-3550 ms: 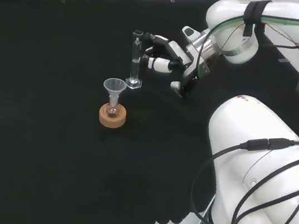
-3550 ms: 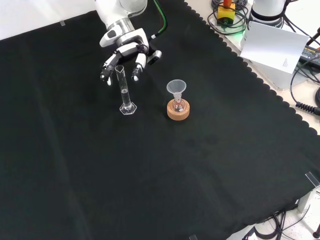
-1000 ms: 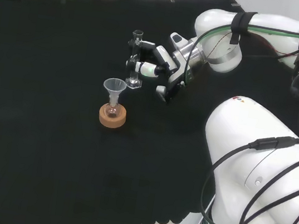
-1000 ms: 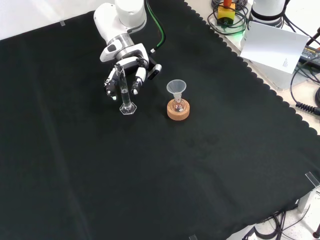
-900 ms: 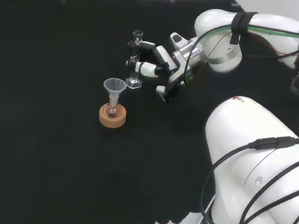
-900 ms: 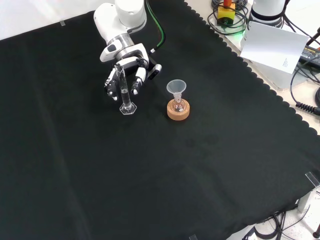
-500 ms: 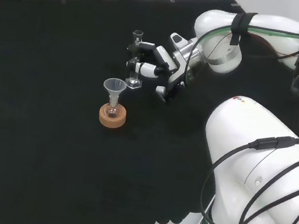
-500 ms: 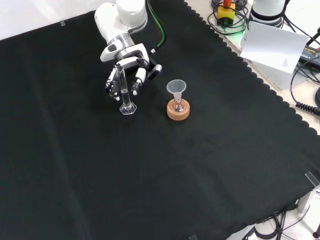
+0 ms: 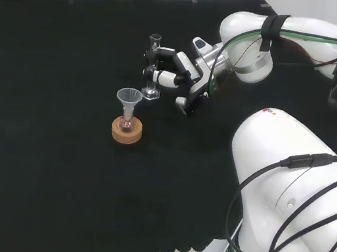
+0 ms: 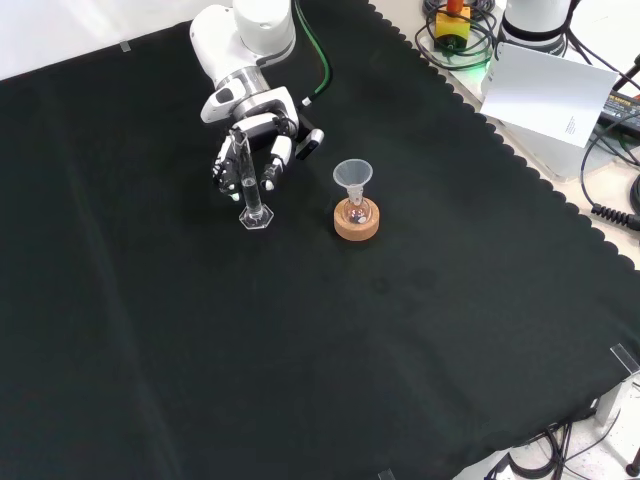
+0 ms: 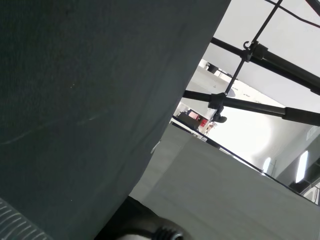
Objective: Pick up the graduated cylinder.
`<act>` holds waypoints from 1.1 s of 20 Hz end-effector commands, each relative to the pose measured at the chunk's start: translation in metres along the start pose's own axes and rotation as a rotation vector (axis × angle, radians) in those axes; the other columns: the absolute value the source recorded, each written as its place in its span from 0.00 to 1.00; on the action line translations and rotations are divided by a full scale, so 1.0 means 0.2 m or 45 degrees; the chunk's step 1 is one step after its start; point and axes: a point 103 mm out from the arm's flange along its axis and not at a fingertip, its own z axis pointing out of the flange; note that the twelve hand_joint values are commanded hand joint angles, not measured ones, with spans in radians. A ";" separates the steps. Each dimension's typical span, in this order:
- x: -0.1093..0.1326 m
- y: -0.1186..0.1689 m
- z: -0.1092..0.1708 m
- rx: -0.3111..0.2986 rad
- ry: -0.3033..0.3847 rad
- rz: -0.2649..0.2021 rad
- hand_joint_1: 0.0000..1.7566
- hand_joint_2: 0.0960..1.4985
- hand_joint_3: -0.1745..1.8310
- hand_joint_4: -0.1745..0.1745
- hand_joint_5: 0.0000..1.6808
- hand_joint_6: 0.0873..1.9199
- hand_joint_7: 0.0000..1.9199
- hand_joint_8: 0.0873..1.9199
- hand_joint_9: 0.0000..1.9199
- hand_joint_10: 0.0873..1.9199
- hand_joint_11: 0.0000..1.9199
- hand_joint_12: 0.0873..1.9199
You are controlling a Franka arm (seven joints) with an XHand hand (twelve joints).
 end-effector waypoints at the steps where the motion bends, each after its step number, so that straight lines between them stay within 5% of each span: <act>1: 0.00 0.00 0.00 -0.004 0.002 0.003 0.64 0.63 0.00 0.51 0.42 0.29 0.42 0.24 0.56 0.12 0.40 0.56; 7: 0.00 0.00 -0.01 -0.021 -0.009 0.009 0.64 0.66 0.00 0.53 0.44 0.29 0.43 0.24 0.57 0.11 0.42 0.55; 11: 0.01 0.00 -0.02 -0.028 -0.047 0.023 0.67 0.78 0.00 0.55 0.51 0.27 0.49 0.24 0.60 0.09 0.46 0.52; 21: 0.09 0.02 -0.14 0.055 -0.313 -0.025 0.69 0.85 0.00 0.48 0.53 0.31 0.49 0.28 0.61 0.07 0.49 0.49; 22: 0.11 0.03 -0.16 0.061 -0.328 -0.029 0.67 0.82 0.02 0.31 0.52 0.41 0.49 0.28 0.62 0.07 0.50 0.49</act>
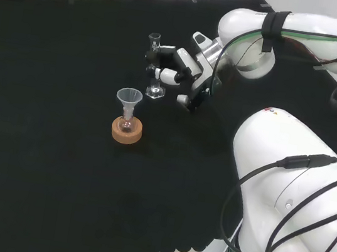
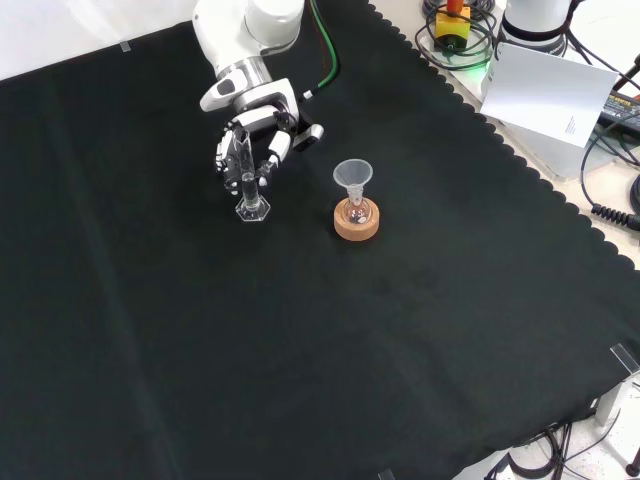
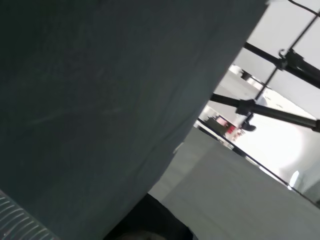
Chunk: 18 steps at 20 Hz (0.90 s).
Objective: Pick up the graduated cylinder.
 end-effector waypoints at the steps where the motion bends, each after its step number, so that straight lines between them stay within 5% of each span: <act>1: 0.07 0.03 -0.12 0.052 -0.154 -0.042 0.66 0.81 0.05 0.17 0.51 0.50 0.49 0.28 0.62 0.07 0.50 0.49; 3: 0.09 0.03 -0.16 0.072 -0.183 -0.044 0.65 0.79 0.07 0.04 0.50 0.58 0.50 0.29 0.63 0.07 0.51 0.49; 6: 0.14 0.02 -0.23 0.082 -0.224 -0.046 0.64 0.79 0.07 0.00 0.50 0.61 0.50 0.29 0.63 0.07 0.51 0.49; 8: 0.17 0.00 -0.28 0.094 -0.257 -0.047 0.68 0.78 0.09 0.00 0.50 0.61 0.47 0.49 0.64 0.07 0.51 0.49; 10: 0.21 -0.01 -0.31 0.119 -0.295 -0.046 0.69 0.77 0.09 0.00 0.49 0.61 0.45 0.58 0.64 0.07 0.51 0.49; 18: 0.34 -0.11 -0.41 0.214 -0.420 -0.036 0.70 0.77 0.09 0.00 0.50 0.61 0.45 0.61 0.64 0.07 0.52 0.50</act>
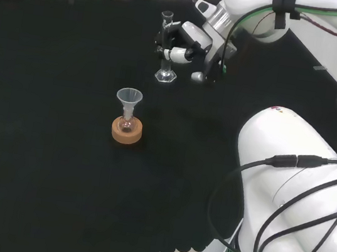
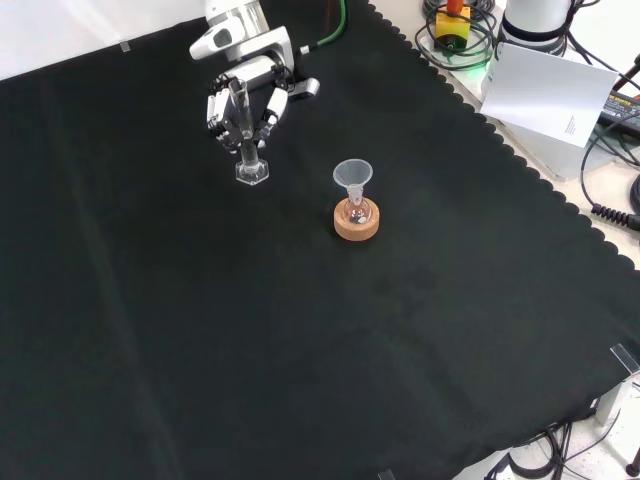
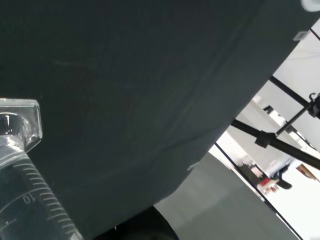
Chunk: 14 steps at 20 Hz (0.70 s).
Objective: Pick up the graduated cylinder.
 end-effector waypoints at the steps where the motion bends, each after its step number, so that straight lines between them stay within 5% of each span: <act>1: 0.08 -0.11 -0.08 0.100 -0.128 0.007 0.70 0.77 0.09 0.00 0.50 0.61 0.45 0.61 0.64 0.07 0.52 0.50; 14: 0.21 -0.35 -0.20 0.246 -0.321 0.056 0.70 0.76 0.09 0.00 0.51 0.58 0.47 0.59 0.66 0.07 0.53 0.49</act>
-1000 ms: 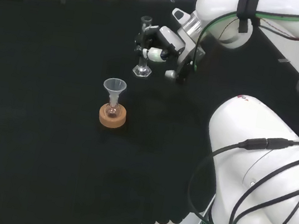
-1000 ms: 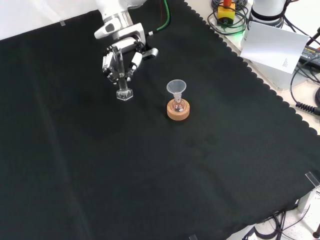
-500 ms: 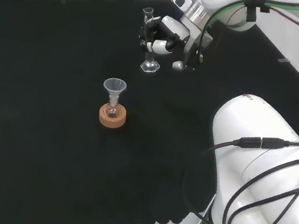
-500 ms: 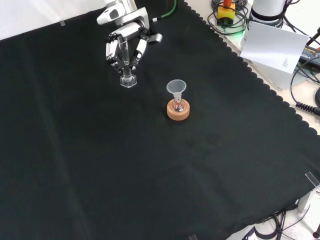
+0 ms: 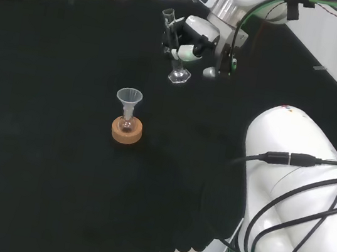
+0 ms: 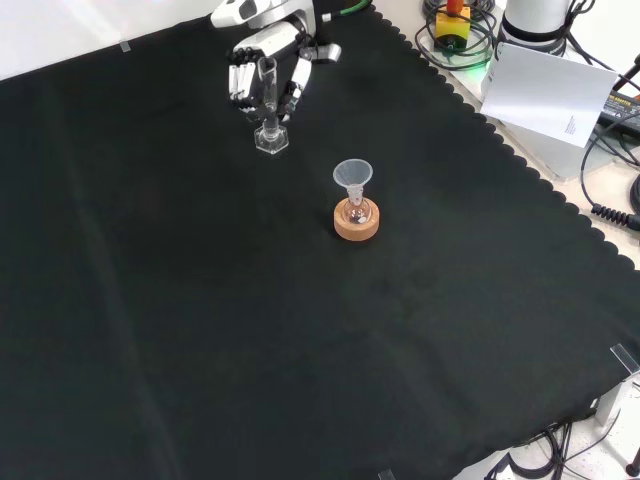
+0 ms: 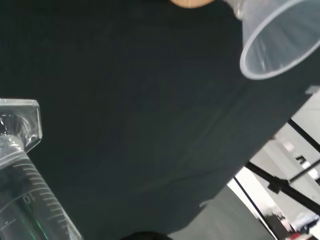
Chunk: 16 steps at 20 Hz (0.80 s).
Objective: Pick up the graduated cylinder.
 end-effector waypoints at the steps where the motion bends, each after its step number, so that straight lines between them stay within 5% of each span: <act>1: 0.04 -0.16 -0.03 0.114 -0.120 0.045 0.70 0.76 0.09 0.00 0.51 0.58 0.47 0.58 0.66 0.07 0.53 0.49; 16: 0.13 -0.36 -0.04 0.259 -0.242 0.075 0.71 0.75 0.09 0.00 0.53 0.56 0.48 0.56 0.68 0.06 0.54 0.47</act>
